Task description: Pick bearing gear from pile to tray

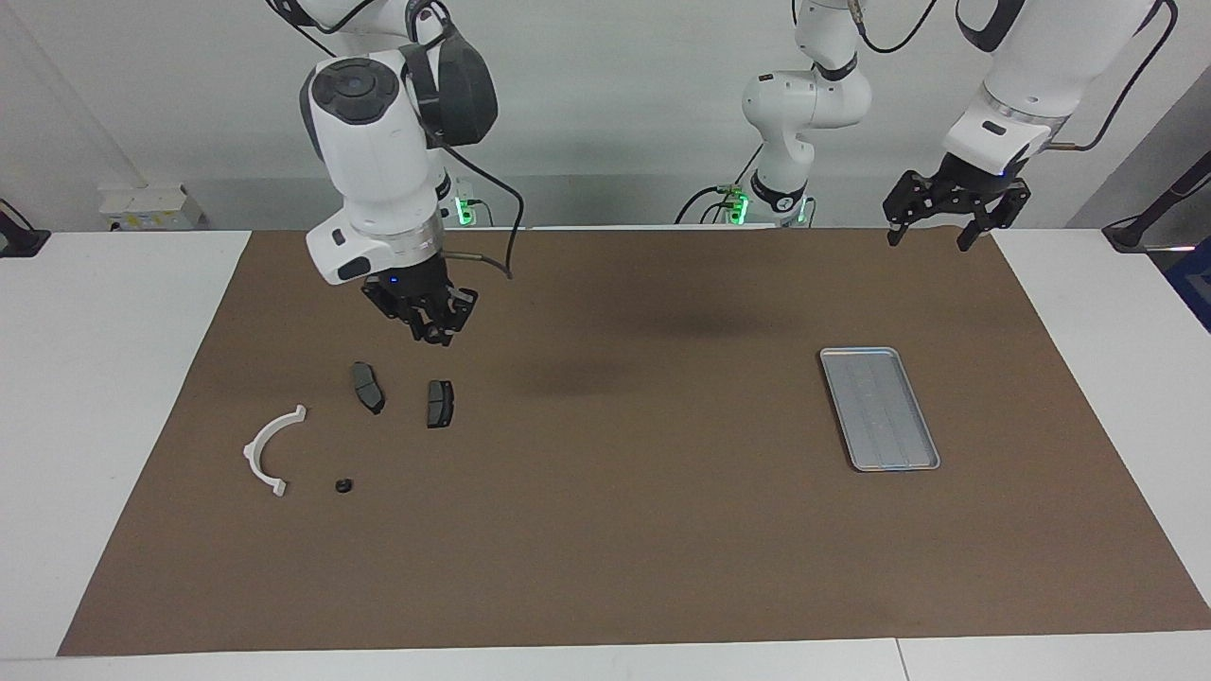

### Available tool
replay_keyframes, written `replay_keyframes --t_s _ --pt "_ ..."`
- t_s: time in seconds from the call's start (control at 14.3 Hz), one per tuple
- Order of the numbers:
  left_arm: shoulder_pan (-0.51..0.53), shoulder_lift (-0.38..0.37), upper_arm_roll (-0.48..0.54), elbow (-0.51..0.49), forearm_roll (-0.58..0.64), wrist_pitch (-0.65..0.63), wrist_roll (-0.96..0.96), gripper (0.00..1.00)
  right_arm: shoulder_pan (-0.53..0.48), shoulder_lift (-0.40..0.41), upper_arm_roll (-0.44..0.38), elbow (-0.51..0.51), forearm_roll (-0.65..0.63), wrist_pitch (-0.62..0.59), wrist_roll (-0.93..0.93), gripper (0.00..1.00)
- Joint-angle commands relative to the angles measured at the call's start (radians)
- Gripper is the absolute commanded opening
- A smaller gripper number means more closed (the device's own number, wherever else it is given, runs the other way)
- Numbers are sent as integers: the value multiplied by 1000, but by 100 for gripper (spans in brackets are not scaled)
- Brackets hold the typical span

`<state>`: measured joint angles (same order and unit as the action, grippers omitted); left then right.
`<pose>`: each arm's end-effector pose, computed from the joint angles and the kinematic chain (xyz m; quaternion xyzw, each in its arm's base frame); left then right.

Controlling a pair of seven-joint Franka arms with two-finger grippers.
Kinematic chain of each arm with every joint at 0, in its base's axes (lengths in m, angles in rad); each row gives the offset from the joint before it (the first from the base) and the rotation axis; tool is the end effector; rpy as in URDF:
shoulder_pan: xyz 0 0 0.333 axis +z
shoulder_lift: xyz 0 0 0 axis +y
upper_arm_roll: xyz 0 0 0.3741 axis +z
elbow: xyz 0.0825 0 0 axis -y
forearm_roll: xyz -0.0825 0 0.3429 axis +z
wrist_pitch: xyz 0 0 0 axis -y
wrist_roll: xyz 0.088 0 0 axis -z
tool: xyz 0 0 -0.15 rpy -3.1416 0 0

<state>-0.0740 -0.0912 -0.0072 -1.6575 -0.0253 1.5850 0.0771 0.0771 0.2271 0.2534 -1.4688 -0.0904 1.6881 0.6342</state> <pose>0.4795 -0.0430 0.6488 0.9968 -0.0790 0.0093 0.0123 0.5774 0.1666 0.5710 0.9887 -0.1491 0.0075 0.0149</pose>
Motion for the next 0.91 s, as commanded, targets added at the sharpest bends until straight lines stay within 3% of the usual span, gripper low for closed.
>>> replay_keyframes --t_s 0.0,0.42,0.84 --pt "-12 -18 6 -10 -8 -11 -8 100 7 -3 59 -1 21 -1 143 0" --pt "-6 -16 6 -13 -8 44 -13 100 159 23 67 -8 4 13 398 0" --pt "-6 -16 6 -13 -8 56 -11 100 228 110 67 -25 -8 120 495 0"
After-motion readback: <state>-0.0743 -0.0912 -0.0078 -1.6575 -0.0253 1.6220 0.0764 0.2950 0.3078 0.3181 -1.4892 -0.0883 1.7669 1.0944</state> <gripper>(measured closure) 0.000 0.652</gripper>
